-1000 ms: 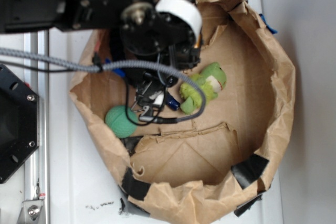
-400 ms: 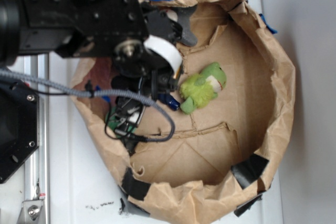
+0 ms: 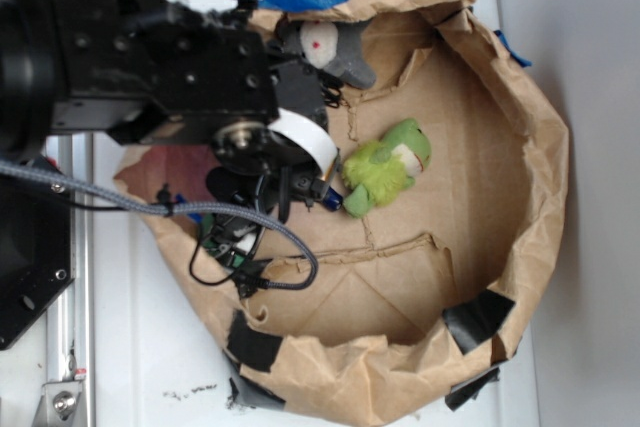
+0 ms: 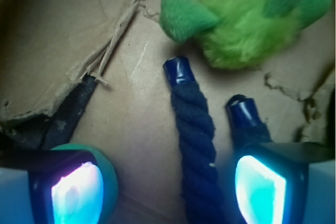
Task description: Grab the blue rope.
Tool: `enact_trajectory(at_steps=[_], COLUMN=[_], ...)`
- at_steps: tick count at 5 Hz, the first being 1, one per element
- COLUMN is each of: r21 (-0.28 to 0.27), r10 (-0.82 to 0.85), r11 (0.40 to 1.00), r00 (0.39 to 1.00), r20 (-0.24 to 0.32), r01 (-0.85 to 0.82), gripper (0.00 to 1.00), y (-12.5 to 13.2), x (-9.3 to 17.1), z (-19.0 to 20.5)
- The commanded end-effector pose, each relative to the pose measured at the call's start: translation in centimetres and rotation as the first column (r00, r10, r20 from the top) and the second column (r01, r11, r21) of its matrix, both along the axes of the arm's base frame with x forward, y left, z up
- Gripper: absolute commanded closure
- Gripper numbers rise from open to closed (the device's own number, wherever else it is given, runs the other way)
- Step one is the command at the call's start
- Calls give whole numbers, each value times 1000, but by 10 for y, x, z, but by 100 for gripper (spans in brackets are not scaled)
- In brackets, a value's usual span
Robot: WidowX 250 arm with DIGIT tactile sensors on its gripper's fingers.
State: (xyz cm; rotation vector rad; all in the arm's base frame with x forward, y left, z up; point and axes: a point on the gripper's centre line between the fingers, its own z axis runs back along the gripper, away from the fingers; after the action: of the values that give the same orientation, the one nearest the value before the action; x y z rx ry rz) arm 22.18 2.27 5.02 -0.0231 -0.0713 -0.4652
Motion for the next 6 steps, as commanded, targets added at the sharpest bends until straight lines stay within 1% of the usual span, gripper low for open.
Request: enact_trajectory(at_steps=[1,2,3,5,6], r21=[3,19,11,3,5], r10=[4,11,16,-4,-26], r11=[1000,1000,1000,1000,1000], r00=[999,999,999,999,999], r20=[-48,-42,-50,-40,-26], r01=[-4,-10,-15,5,26], gripper=[0,0,0,0,0], y=[-3,0,2,0,0], x=[17,23,22,15,3], z=[-20,-32,-32,-26,-14])
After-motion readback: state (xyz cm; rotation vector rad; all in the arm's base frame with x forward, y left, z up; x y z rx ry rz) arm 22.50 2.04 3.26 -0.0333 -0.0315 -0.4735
